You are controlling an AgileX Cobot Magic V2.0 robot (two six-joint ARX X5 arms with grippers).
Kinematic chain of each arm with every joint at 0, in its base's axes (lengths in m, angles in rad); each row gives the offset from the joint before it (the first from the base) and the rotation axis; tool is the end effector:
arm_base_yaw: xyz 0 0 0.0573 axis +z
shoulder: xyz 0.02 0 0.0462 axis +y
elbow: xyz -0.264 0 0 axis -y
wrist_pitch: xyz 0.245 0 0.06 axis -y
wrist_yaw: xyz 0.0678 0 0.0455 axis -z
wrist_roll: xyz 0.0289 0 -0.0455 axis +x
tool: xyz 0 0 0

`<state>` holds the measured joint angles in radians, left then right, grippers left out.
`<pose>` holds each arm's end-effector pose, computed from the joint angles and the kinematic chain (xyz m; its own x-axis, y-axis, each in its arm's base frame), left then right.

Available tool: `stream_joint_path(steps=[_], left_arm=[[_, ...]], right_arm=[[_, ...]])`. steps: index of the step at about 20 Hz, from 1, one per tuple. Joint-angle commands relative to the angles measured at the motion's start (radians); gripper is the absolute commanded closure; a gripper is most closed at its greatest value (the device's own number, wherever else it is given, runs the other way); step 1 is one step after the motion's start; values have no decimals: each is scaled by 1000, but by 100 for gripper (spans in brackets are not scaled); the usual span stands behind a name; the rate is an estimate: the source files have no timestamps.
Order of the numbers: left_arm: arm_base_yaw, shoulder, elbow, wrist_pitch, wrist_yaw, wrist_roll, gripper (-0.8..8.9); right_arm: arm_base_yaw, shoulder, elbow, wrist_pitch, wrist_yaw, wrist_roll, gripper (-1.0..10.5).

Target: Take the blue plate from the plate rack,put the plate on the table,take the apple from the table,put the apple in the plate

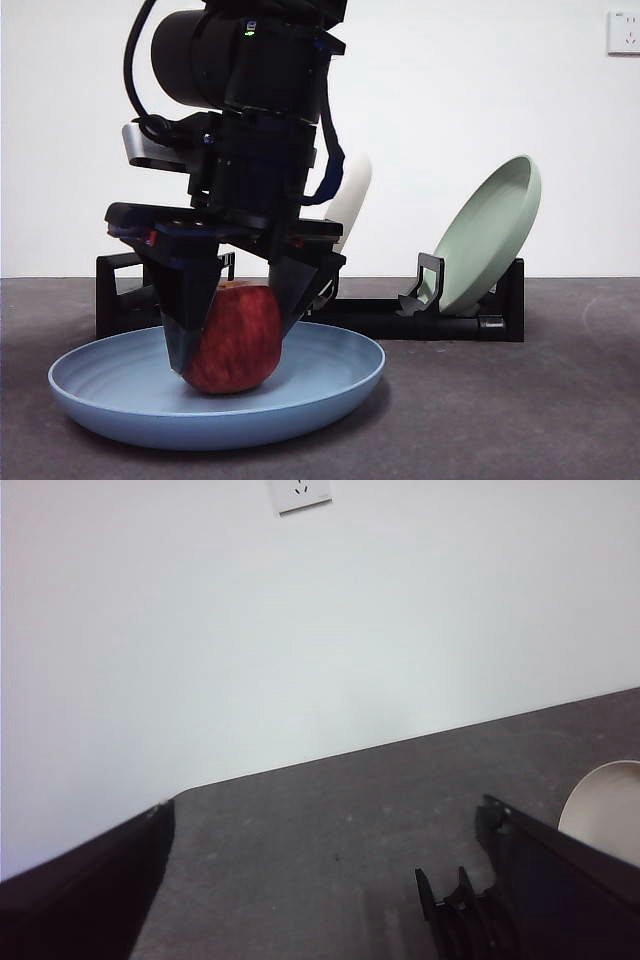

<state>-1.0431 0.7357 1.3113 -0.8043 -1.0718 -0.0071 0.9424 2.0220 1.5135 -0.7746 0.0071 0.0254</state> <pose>0.0605 -0.0534 0.4459 0.9933 0.0395 -0.1085 -0.0180 0.9812 0.1921 0.2387 0.3281 0.1815 0.1725 0.2254 -0.9589 -0.7932 0.6090 0.0004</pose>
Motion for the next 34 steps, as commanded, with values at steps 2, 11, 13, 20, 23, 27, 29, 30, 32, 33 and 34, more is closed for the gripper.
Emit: stream_joint_path(steps=[2, 11, 13, 20, 23, 27, 29, 30, 32, 33, 34], left_arm=[[3, -2, 0, -14, -7, 11, 312], [3, -1, 0, -29, 4, 6, 312], [3, 2, 0, -44, 11, -7, 312], [3, 27, 0, -142, 338, -55, 315], [3, 57, 0, -140, 486, -41, 542], [3, 113, 0, -127, 566, -40, 822], [3, 137, 0, -100, 648, -4, 822], [4, 146, 0, -80, 682, 23, 822], [15, 155, -2, -50, 731, 47, 822], [25, 156, -4, -39, 744, 49, 822], [35, 156, -13, -21, 746, 50, 822]], right_arm=[[-1, 20, -3, 2, 3, 0, 382], [3, -23, 5, -28, 2, 22, 317], [3, -86, 14, -56, 3, 22, 321], [-24, -446, 14, -124, 78, 18, 447], [-55, -604, 14, -135, 78, 10, 760], [-99, -756, 14, -166, 74, -17, 956], [-126, -803, 13, -191, 73, -16, 957], [-140, -819, 10, -201, 73, -16, 957], [-159, -856, -31, -189, 69, -16, 957], [-166, -874, -63, -180, 69, -14, 957], [-170, -896, -106, -157, 68, -7, 957]])
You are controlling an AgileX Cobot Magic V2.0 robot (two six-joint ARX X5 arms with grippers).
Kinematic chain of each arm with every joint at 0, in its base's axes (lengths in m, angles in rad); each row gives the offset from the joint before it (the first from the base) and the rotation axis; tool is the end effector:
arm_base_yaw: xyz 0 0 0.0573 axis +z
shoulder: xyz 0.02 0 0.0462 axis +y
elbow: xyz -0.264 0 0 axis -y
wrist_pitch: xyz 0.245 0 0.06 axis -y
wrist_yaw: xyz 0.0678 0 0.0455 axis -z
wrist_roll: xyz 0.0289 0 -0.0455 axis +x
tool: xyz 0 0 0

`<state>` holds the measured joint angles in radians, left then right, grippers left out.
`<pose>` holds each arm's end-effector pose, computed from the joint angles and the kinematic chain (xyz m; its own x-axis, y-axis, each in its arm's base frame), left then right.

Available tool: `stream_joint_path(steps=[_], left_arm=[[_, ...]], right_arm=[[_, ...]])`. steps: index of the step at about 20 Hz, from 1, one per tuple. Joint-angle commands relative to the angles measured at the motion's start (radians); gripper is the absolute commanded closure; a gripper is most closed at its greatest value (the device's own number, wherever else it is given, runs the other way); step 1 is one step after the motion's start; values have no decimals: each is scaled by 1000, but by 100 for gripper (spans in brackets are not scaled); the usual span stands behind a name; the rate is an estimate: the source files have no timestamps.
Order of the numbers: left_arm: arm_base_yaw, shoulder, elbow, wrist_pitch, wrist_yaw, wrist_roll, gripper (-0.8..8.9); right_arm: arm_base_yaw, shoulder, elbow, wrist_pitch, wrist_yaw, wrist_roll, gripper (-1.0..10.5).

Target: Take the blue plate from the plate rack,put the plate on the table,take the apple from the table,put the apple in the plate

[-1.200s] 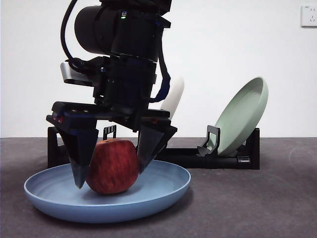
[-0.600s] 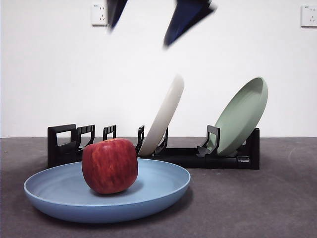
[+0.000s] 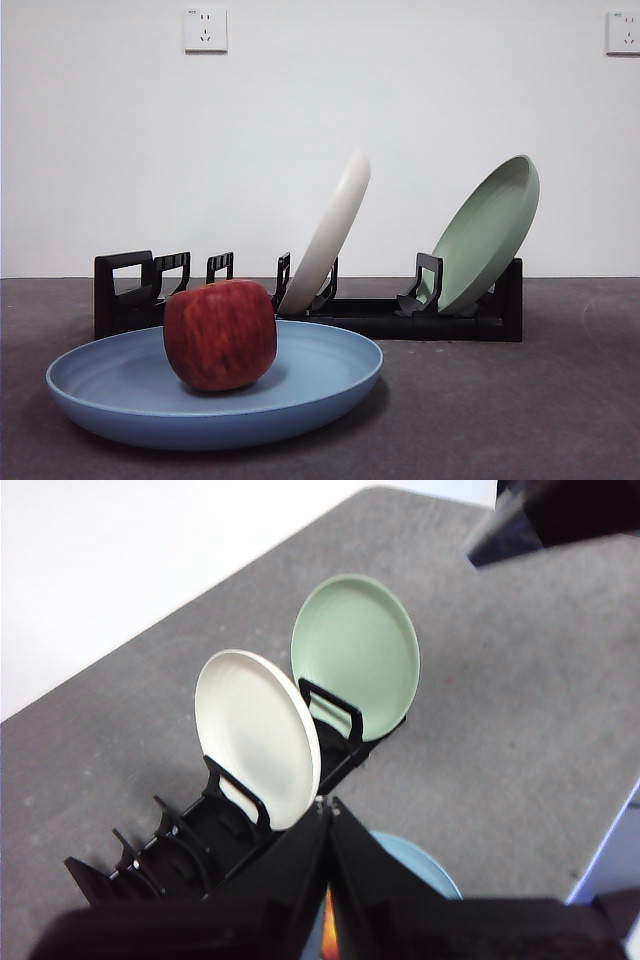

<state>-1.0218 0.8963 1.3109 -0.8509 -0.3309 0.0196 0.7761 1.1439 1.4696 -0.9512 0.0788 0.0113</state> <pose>0.0818 -0.1157 0.4231 0.7244 -0.5617 -0.3997 0.6573 0.7375 0.1550 0.1457 0.1398 0.4225 0.6319 0.5099 -0.5837 -0.6480 0.7607 -0.0369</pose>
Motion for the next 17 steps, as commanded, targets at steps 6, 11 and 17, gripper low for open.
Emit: stream_joint_path(steps=[6, 11, 17], left_arm=[[116, -32, -196, 207, 145, 20, 822], [171, -151, -529, 473, 152, -61, 822], [213, -251, -741, 542, 153, -61, 821]], right_arm=[[-4, -179, -497, 386, -74, 101, 958], [-3, -223, -785, 665, -80, 164, 958], [-3, -221, -834, 684, -76, 96, 946]])
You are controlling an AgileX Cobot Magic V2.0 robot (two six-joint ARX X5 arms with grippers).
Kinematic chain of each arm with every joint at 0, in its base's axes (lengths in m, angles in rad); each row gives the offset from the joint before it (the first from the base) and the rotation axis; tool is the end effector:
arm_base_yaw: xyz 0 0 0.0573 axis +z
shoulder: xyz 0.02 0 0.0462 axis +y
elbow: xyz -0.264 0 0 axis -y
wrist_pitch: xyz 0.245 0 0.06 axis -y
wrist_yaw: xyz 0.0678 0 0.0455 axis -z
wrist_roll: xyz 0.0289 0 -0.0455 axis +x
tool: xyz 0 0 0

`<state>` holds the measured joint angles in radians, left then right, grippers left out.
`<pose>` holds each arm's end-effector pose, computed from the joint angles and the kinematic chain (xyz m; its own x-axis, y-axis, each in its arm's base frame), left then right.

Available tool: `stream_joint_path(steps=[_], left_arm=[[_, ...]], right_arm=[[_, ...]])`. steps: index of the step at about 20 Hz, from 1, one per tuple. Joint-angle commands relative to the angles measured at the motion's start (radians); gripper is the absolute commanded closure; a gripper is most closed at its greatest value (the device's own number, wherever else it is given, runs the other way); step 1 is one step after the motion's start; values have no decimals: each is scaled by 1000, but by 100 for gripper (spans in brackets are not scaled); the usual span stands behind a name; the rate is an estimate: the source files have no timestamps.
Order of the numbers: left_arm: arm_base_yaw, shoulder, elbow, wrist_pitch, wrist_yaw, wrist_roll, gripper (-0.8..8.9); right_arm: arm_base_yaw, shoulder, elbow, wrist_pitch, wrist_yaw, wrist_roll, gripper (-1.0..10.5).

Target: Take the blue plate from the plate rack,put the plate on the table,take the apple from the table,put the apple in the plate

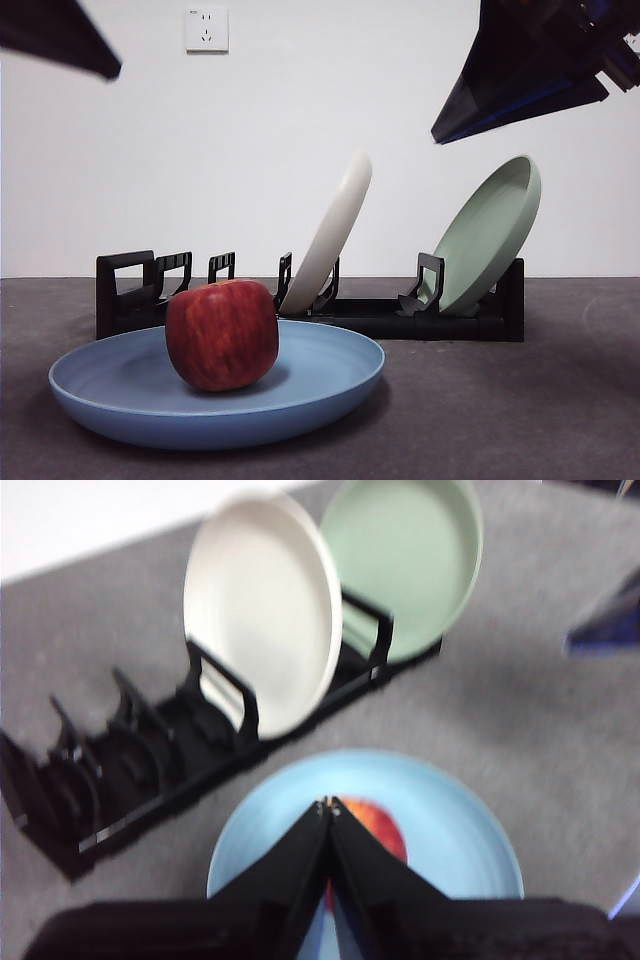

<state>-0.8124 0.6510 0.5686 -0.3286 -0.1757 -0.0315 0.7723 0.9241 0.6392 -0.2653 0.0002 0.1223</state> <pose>0.1050 -0.1035 0.2647 0.7477 -0.5350 -0.3934 0.5956 0.8022 0.0409 0.1399 0.1363 0.2524 0.6107 0.5947 -0.5229 -0.6468 0.7556 0.1039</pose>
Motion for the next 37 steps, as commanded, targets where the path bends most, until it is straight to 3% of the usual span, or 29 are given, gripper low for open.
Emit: stream_joint_path(steps=[1, 14, 16, 20, 23, 26, 31, 37], left_arm=[[3, -6, 2, 13, -3, -11, 816], [21, -59, 2, -40, -4, -9, 816], [89, -126, 0, -44, 6, 12, 816], [349, -288, -54, 8, 128, 6, 816], [539, -407, -170, 91, 160, 9, 816], [664, -511, -305, 141, 184, 8, 816], [755, -628, -487, 197, 213, 9, 816], [763, -649, -565, 170, 202, 10, 816]], right_arm=[[0, -2, -3, -6, 6, -16, 946], [0, -4, -2, -13, 6, -16, 946], [0, -4, -2, -13, 6, -16, 946], [0, -4, -2, -13, 6, -16, 946], [0, -4, -3, -13, 6, -16, 946], [0, -4, -2, -13, 6, -16, 946], [0, -4, -2, -13, 6, -16, 946], [0, -4, -2, -13, 6, -16, 946]])
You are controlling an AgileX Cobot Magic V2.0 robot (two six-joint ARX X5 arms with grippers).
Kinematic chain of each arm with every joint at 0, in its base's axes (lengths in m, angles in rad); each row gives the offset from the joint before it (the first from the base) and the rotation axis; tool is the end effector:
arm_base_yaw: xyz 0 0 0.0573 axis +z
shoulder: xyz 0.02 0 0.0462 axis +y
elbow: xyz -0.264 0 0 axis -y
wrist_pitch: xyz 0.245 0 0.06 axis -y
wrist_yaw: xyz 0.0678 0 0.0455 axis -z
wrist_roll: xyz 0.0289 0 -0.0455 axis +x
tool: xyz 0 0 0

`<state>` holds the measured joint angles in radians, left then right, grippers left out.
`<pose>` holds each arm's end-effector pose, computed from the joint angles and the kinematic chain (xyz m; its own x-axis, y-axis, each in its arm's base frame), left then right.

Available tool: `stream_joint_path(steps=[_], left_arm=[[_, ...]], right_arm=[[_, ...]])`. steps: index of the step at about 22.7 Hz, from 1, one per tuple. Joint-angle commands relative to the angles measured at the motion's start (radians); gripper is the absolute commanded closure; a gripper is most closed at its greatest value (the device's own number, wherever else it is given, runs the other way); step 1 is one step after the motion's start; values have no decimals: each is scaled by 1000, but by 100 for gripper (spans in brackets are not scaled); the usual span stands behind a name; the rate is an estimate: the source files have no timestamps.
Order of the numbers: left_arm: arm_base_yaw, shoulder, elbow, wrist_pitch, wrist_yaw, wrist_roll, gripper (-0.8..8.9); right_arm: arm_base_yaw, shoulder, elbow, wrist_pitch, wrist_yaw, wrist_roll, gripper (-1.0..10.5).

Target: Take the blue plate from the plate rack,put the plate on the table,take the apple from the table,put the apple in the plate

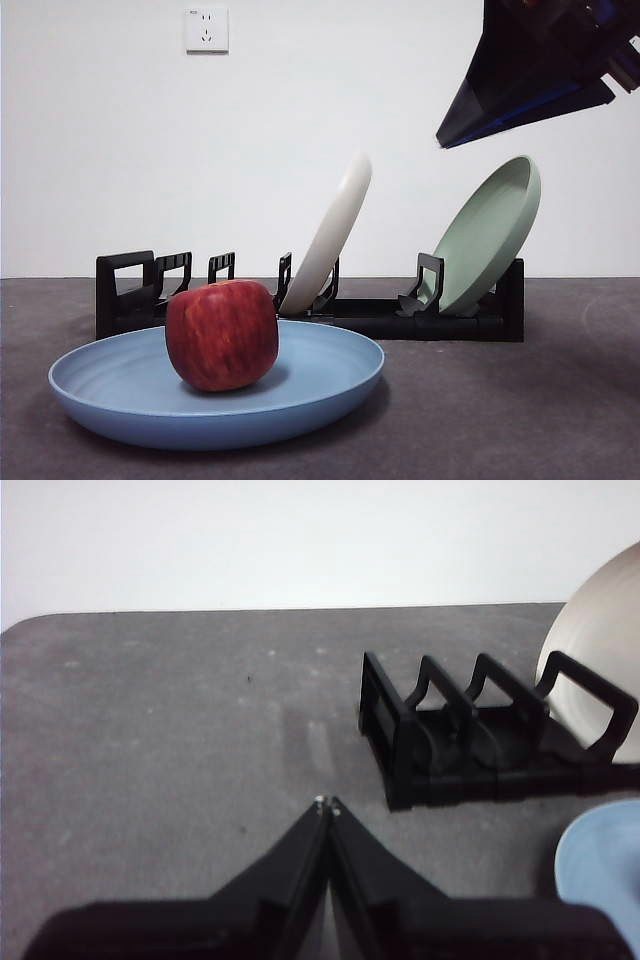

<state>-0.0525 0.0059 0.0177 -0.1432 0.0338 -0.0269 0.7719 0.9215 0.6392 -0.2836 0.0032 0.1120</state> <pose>0.0959 -0.0060 0.1553 0.9877 -0.0857 -0.1309 0.0824 0.9961 -0.0311 0.1391 0.1353 0.2513 0.6071 0.5865 -0.5362 -0.6483 0.7558 0.0926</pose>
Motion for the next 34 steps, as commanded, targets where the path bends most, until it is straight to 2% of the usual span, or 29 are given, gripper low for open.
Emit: stream_joint_path(steps=[1, 18, 20, 23, 24, 28, 30, 34], left_arm=[[3, -3, -14, -26, -8, 10, 816], [3, -3, -14, -37, -5, -3, 816], [3, -3, -14, -37, -5, -3, 816], [3, -3, -14, -37, -5, -3, 816], [3, -3, -14, -37, -5, -3, 816], [3, -3, -14, -37, -5, -3, 816], [3, -3, -14, -37, -5, -3, 816], [3, -3, -14, -37, -5, -3, 816]], right_arm=[[1, -2, -2, 6, 3, -6, 946], [0, -31, -2, -23, 3, -6, 946], [-16, -71, -3, -33, 5, -56, 946], [-102, -136, -3, -39, 2, -174, 946], [-145, -161, -3, -39, 1, -190, 946], [-382, -305, -34, -1, -4, -188, 946], [-487, -418, -113, 116, -5, -188, 946], [-569, -617, -306, 317, -5, -188, 946]])
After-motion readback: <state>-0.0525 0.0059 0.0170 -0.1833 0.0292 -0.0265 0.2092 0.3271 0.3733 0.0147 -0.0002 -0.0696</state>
